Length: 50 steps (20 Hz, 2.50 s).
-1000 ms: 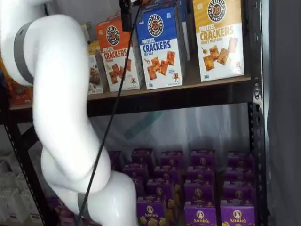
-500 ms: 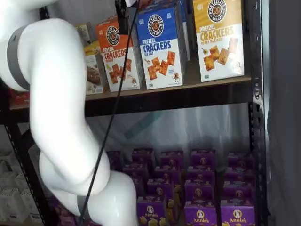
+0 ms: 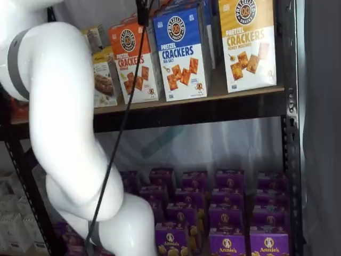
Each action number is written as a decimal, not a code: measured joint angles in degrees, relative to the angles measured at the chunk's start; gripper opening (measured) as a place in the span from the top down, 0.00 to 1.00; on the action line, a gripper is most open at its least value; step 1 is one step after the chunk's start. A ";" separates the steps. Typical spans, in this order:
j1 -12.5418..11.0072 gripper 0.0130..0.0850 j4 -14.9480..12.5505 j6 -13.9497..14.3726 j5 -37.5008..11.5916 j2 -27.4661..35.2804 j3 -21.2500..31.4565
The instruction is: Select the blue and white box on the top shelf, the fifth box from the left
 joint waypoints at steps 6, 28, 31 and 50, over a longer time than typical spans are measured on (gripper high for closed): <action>0.46 0.00 -2.06 -1.11 -2.71 3.11 -1.63; 1.89 0.00 -9.15 -3.60 -5.85 11.29 -6.48; 2.41 0.00 -10.30 -3.53 -5.77 11.66 -6.66; 6.69 0.00 -18.02 -1.62 2.62 16.68 -14.26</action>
